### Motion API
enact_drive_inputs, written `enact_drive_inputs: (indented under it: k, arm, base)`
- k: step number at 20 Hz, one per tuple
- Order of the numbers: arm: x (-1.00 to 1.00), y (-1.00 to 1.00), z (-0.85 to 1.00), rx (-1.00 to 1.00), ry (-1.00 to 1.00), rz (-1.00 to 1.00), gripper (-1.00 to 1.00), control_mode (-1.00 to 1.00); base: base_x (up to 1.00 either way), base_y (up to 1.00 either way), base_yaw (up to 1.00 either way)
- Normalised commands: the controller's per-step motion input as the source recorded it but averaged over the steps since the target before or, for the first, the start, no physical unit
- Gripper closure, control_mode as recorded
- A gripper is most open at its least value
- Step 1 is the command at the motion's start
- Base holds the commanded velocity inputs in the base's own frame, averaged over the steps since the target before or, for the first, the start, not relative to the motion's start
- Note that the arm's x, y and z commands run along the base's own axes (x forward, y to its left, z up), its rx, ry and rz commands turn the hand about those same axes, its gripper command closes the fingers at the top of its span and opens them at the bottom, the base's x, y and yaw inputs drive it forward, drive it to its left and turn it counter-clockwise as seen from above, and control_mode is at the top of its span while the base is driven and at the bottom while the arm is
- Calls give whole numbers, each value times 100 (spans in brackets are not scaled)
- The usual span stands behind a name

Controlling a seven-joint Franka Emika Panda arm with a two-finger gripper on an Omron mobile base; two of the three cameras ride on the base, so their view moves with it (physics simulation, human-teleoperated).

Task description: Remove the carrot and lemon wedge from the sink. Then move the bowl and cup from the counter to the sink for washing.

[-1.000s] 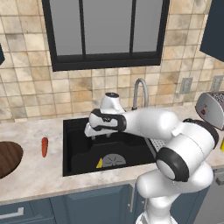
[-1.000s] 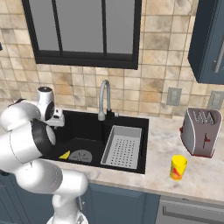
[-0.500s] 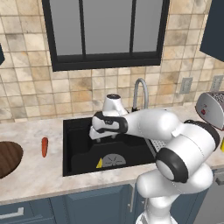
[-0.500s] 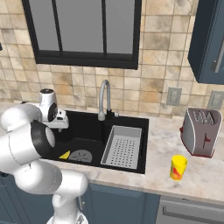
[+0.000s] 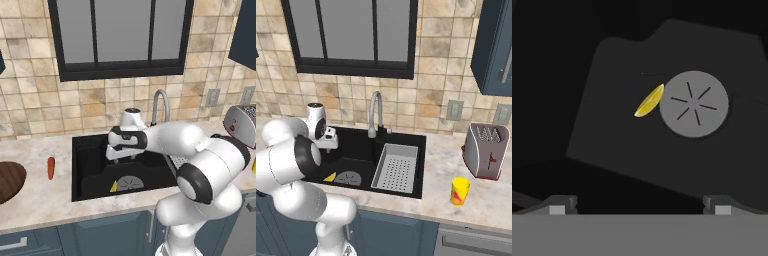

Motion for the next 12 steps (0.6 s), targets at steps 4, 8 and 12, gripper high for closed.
enact_drive_inputs:
  k: [4,8,12]
  arm:
    - [2,-6,-14,0,0,-1,-100,-100]
    - [0,-4,-14,1,-4,-2,-100,-100]
    - [0,0,-15,0,-12,-9,-100,-100]
  base:
    - [0,0,0]
    - [0,0,0]
    - [0,0,0]
